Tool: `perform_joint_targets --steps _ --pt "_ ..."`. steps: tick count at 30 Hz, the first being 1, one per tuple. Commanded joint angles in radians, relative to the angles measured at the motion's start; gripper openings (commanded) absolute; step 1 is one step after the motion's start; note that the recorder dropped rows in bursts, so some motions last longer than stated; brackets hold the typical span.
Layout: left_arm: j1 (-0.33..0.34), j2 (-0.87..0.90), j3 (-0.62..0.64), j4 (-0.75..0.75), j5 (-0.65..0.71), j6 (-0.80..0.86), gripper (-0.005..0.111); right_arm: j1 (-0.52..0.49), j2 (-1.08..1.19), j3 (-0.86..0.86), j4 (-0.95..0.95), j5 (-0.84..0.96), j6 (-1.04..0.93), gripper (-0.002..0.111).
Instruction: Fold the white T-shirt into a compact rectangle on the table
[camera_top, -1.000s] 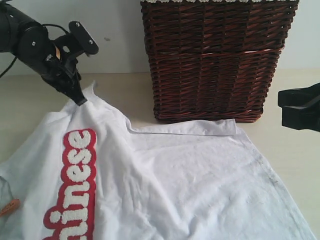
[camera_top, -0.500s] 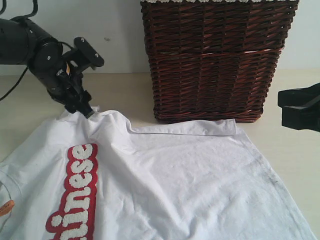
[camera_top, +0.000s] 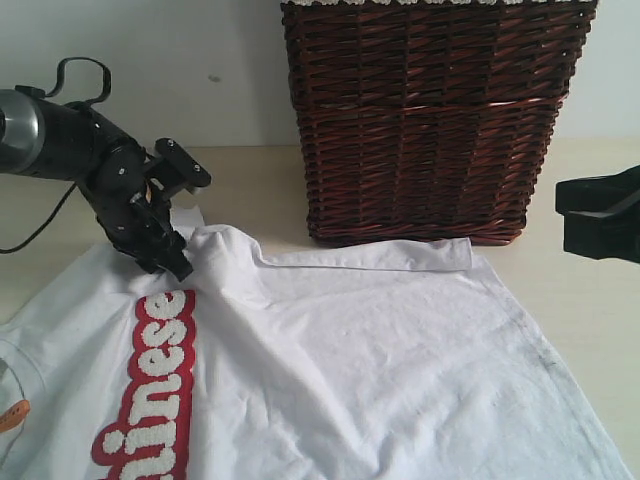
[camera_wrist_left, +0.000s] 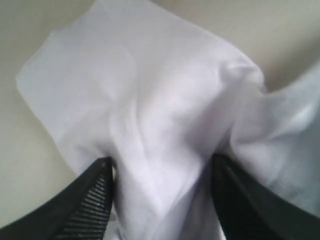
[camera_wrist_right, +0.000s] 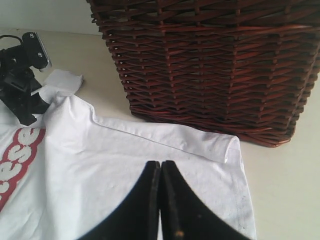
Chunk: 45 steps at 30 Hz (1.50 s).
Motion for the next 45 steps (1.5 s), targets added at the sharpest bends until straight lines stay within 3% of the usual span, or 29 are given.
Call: perform_joint_targets --steps 1,6,10,15,17,19,22,29,32,35,40,45 --pt "0.001 -0.005 -0.006 0.034 0.028 -0.017 0.055 -0.004 -0.007 0.004 0.003 -0.003 -0.008 0.000" --pt "0.010 -0.062 -0.006 0.197 0.104 -0.211 0.055 -0.004 -0.007 0.004 0.003 -0.003 -0.008 0.000" --pt "0.021 -0.123 -0.006 0.172 0.142 -0.245 0.055 -0.004 -0.007 0.004 0.003 -0.001 -0.008 0.000" --pt "0.046 -0.181 -0.006 -0.011 0.160 -0.216 0.055 -0.004 -0.007 0.004 0.003 0.002 -0.008 0.000" --pt "0.060 -0.177 -0.004 -0.186 0.191 -0.058 0.055 -0.004 -0.007 0.004 0.003 0.002 -0.008 0.000" --pt "0.068 -0.159 0.000 -0.268 0.205 0.034 0.055 -0.004 -0.007 0.004 0.003 0.002 -0.008 0.000" --pt "0.068 -0.125 0.004 -0.270 0.136 -0.005 0.056 -0.004 -0.007 0.004 0.007 0.004 -0.007 0.000" --pt "0.070 -0.093 -0.002 -0.225 -0.211 -0.199 0.063 -0.004 -0.007 0.004 0.015 0.006 -0.009 0.000" --pt "0.079 -0.054 -0.063 -0.225 -0.194 -0.219 0.061 -0.004 -0.007 0.004 0.015 0.004 -0.009 0.000" --pt "0.091 0.004 -0.155 -0.225 -0.056 -0.214 0.051 -0.004 -0.007 0.004 0.015 0.004 -0.009 0.000" --pt "0.091 0.065 -0.241 -0.228 0.079 -0.172 0.002 -0.004 -0.007 0.004 0.015 0.004 -0.015 0.000" --pt "0.091 0.088 -0.250 -0.232 0.091 -0.178 0.002 -0.004 -0.007 0.004 0.017 0.004 -0.017 0.000"
